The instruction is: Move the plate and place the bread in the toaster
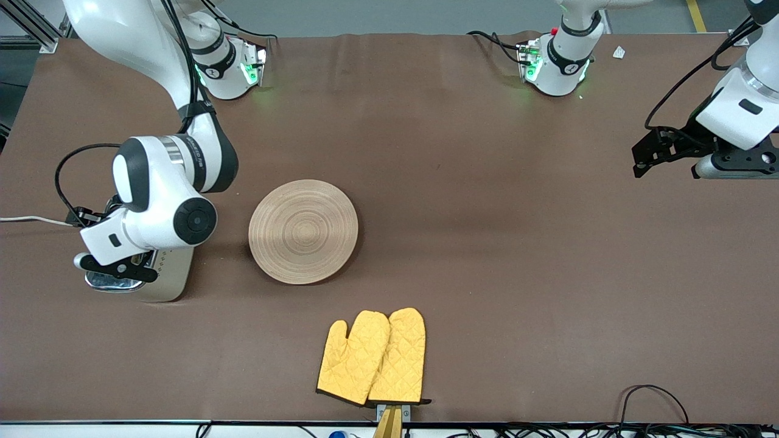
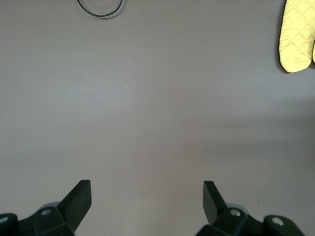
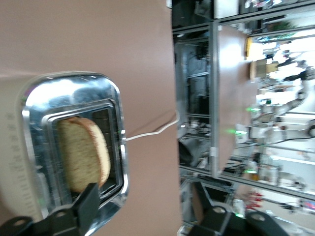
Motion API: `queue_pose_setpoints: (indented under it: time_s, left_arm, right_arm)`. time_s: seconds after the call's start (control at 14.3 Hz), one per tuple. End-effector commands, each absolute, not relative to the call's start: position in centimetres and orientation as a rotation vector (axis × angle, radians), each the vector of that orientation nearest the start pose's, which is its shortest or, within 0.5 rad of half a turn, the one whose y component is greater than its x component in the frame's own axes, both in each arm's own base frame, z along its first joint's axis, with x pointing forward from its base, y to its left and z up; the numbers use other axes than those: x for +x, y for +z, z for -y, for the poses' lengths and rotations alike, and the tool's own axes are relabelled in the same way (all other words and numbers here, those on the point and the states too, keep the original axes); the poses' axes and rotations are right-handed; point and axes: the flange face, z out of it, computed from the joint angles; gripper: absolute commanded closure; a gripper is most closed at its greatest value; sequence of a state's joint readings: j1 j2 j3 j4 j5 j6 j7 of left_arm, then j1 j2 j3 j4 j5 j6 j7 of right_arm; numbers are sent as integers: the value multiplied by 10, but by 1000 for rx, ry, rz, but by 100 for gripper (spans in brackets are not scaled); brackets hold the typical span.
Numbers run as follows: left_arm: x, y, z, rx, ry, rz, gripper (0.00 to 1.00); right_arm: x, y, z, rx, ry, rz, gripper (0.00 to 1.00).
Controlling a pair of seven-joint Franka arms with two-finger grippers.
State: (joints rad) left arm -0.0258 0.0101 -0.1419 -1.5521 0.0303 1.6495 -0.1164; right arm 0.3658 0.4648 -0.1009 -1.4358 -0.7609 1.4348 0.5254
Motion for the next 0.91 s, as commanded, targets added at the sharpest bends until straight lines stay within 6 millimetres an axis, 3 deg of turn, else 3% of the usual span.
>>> queue_pose_setpoints:
  time_s: [0.0, 0.21, 0.28, 0.35, 0.56, 0.7, 0.84]
  left_arm:
    - [553, 639, 89, -3132, -142, -97, 0]
    - [553, 639, 89, -3132, -142, -97, 0]
    - [553, 639, 89, -3132, -142, -97, 0]
    - [553, 639, 89, -3132, -142, -97, 0]
    - [553, 639, 89, -3132, -142, -97, 0]
    - [553, 639, 89, -3132, -142, -97, 0]
    - [553, 639, 89, -3132, -142, -97, 0]
  right_arm:
    - [641, 494, -108, 2475, -112, 358, 0]
    - [630, 558, -76, 2744, -114, 547, 0]
    - [618, 587, -55, 2842, -107, 614, 0]
    - [607, 601, -37, 2918, -132, 653, 0]
    - [554, 623, -1, 3013, -123, 530, 0]
    - [529, 636, 3, 3081, -101, 450, 0]
    - [517, 621, 17, 3120, -25, 335, 0]
